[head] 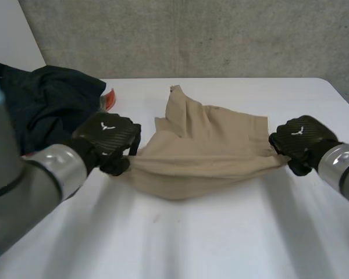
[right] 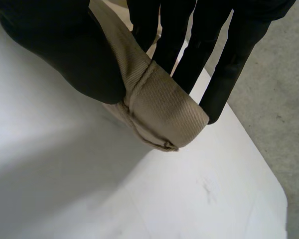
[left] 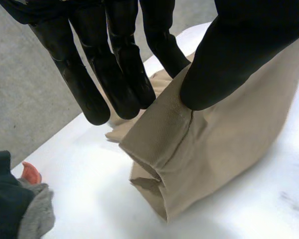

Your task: Fold the laundry.

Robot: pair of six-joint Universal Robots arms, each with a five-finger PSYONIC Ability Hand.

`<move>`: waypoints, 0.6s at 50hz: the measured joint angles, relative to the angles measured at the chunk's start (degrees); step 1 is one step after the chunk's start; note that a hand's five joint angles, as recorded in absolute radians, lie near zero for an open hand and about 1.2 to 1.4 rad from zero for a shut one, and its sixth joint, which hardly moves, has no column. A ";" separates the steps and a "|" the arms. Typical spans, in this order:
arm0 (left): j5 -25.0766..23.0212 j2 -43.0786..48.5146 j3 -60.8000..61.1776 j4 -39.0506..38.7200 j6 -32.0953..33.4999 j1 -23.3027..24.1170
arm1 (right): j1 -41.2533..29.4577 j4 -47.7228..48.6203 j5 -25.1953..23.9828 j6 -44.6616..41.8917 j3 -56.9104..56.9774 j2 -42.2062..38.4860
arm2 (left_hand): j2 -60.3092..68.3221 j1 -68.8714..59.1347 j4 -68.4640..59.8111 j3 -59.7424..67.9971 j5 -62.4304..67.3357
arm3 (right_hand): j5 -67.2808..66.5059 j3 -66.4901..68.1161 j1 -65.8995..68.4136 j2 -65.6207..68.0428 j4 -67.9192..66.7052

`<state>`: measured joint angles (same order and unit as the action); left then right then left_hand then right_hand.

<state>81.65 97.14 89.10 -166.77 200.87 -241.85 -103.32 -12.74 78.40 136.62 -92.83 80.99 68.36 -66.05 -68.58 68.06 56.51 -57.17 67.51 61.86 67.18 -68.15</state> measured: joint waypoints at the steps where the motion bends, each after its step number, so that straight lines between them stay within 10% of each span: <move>1: -0.01 -1.06 0.18 1.45 0.66 0.10 | -0.03 -1.61 0.05 -0.52 0.54 0.46 | 0.00 0.00 0.00 0.00 0.00 | 0.00 0.00 0.16 0.00 0.00; 11: 0.14 3.15 1.98 5.50 3.34 2.39 | -0.74 -12.48 0.87 -3.27 1.70 -1.08 | 0.09 0.00 -0.01 0.00 0.93 | 0.00 0.38 0.70 0.00 -0.38; 30: 7.49 16.44 -2.43 -4.42 2.75 4.25 | -1.49 2.37 9.10 2.30 1.09 -11.27 | -3.06 0.53 3.43 -2.83 -1.73 | -0.25 0.48 1.45 0.00 -0.43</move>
<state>89.14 113.58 86.67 -171.19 203.61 -237.60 -104.81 -10.37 87.50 138.92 -91.74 69.73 65.30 -65.52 -65.15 65.22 54.78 -57.42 67.99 63.31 67.18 -68.58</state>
